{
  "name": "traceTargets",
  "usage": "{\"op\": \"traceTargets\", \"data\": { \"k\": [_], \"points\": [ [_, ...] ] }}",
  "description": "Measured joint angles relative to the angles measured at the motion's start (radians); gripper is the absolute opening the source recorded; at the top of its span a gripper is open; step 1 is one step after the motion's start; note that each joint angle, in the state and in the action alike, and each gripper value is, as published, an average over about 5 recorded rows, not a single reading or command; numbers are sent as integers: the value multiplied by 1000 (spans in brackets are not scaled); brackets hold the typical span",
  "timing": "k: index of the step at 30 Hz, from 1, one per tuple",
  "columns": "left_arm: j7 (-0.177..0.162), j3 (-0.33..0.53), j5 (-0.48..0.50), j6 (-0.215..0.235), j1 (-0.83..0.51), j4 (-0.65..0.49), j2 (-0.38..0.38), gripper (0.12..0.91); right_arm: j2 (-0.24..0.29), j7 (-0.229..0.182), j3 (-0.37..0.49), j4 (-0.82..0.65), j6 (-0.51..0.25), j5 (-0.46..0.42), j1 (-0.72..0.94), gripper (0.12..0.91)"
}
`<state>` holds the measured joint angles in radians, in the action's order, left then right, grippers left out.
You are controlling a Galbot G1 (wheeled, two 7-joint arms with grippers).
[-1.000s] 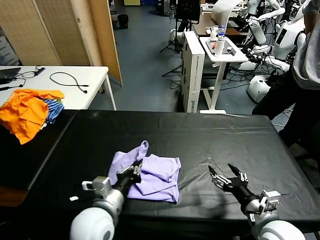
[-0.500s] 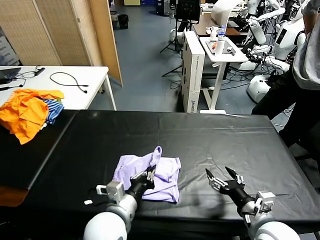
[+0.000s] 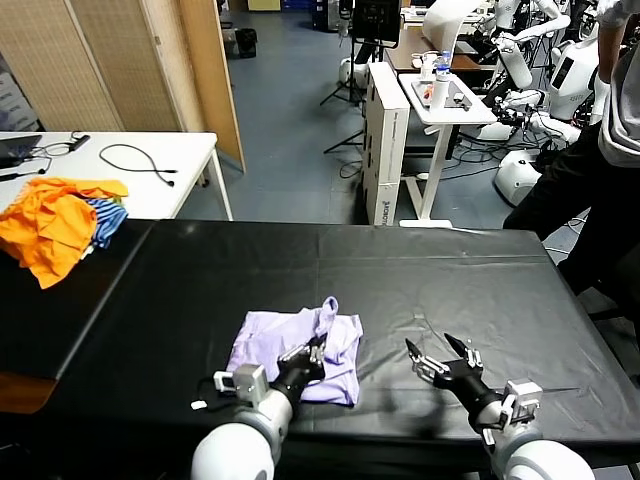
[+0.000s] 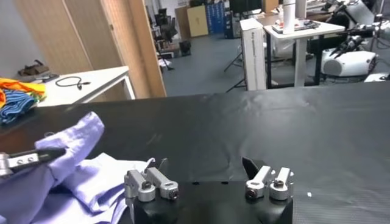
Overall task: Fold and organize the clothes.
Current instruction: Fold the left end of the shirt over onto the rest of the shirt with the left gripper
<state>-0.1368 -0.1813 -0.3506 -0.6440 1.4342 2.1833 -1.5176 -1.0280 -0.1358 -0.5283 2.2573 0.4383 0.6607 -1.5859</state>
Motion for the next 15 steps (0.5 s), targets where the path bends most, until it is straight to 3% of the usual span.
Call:
{"op": "traceTargets", "data": {
  "k": [2, 9, 12, 15],
  "points": [
    [5, 8, 4, 1, 5, -3, -1, 256, 7, 4, 9, 0, 5, -1, 9, 907],
    [-4, -11, -11, 11, -3, 14, 4, 690, 39, 61, 59, 8, 21, -18, 43, 907],
    [0, -39, -9, 24, -4, 36, 18, 841, 59, 89, 101, 16, 26, -40, 62, 907],
    [2, -82, -2, 43, -8, 54, 41, 898, 83, 111, 159, 20, 26, -74, 85, 907]
  ]
}}
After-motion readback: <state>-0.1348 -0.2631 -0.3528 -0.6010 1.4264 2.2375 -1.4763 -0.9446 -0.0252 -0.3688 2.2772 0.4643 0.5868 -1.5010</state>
